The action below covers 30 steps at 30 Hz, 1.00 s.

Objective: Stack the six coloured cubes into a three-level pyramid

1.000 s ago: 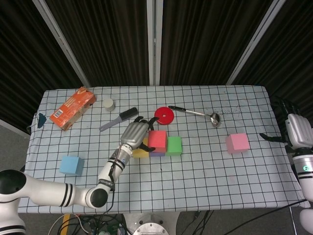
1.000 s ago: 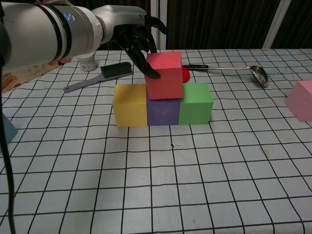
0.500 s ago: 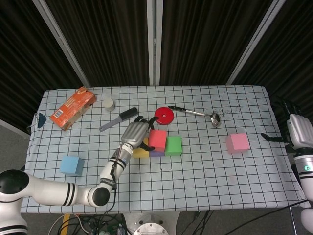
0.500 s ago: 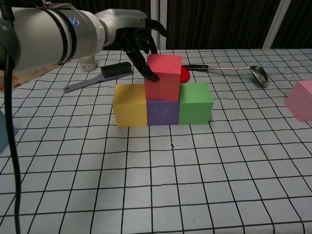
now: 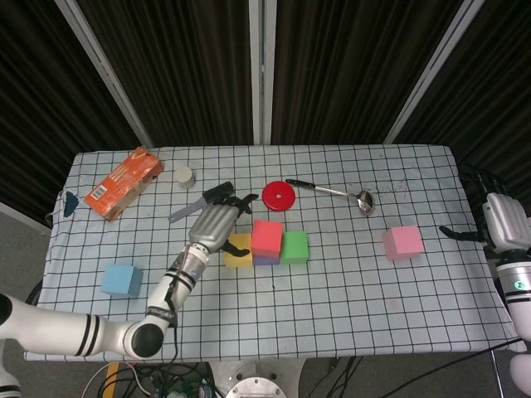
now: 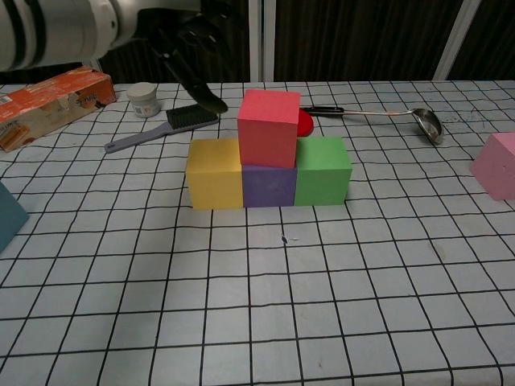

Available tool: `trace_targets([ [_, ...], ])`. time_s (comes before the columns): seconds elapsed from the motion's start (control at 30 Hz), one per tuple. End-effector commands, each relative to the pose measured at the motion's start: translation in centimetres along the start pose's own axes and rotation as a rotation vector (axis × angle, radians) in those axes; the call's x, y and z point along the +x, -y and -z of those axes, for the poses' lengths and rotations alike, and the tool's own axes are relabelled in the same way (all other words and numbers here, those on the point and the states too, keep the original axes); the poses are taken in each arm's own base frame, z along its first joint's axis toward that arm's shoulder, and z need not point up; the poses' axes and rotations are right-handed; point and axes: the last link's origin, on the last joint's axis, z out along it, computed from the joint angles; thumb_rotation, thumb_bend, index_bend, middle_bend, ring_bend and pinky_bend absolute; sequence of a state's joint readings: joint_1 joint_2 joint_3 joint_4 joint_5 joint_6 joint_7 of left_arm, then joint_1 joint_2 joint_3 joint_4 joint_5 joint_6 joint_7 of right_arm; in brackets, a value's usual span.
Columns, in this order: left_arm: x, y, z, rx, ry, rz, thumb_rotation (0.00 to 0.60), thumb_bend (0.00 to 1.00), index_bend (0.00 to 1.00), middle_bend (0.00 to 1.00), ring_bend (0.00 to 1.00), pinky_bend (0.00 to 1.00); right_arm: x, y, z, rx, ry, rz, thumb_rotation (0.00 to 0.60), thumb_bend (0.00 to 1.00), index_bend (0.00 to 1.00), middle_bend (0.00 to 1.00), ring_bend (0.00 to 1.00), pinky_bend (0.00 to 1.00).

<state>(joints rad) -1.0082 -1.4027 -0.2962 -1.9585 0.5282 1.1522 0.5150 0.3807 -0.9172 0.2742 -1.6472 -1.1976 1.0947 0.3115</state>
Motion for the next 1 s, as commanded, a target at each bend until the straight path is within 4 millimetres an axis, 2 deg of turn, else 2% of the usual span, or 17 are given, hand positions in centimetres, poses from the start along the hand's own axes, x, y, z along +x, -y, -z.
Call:
trace_targets([
  [0.03,1.5,4.3,2.8,0.090,-0.051,0.023,0.600,0.09,0.08,0.25,0.13,0.07,0.0,0.3,-0.2,0.007,0.009,0.006,0.600,0.02,0.00,0.18,0.00,0.00],
  [0.2,2.1,10.6,7.1,0.116,-0.055,-0.014,0.600,0.09,0.08,0.28,0.12,0.09,-0.4,1.6,-1.0,0.038,0.033,0.010,0.600,0.02,0.00,0.18,0.00,0.00],
  [0.27,1.6,12.5,8.7,0.127,-0.027,-0.034,0.600,0.09,0.08,0.32,0.12,0.11,-0.7,2.1,-1.3,0.050,0.040,0.011,0.600,0.02,0.00,0.18,0.00,0.00],
  [0.37,0.7,14.7,11.0,0.145,0.046,-0.017,0.600,0.09,0.06,0.32,0.12,0.11,-1.1,2.8,-1.7,0.066,0.051,0.012,0.600,0.02,0.00,0.18,0.00,0.00],
  [0.47,0.4,15.8,12.8,0.143,0.095,-0.027,0.600,0.07,0.04,0.29,0.11,0.10,-1.3,3.0,-1.6,0.067,0.056,0.019,0.600,0.02,0.00,0.17,0.00,0.00],
  [0.6,0.3,17.1,15.4,0.146,0.159,-0.099,0.600,0.06,0.01,0.17,0.03,0.09,-1.5,3.0,-1.6,0.063,0.067,0.024,0.600,0.02,0.00,0.17,0.00,0.00],
  [0.7,-0.2,18.6,16.7,0.165,0.137,-0.155,0.600,0.06,0.00,0.13,0.01,0.09,-1.9,3.3,-1.7,0.074,0.082,0.029,0.600,0.02,0.00,0.17,0.00,0.00],
  [1.0,-1.2,21.8,17.9,0.200,0.063,-0.158,0.600,0.06,0.00,0.13,0.00,0.09,-2.8,4.6,-1.8,0.106,0.098,0.039,0.600,0.02,0.00,0.17,0.00,0.00],
])
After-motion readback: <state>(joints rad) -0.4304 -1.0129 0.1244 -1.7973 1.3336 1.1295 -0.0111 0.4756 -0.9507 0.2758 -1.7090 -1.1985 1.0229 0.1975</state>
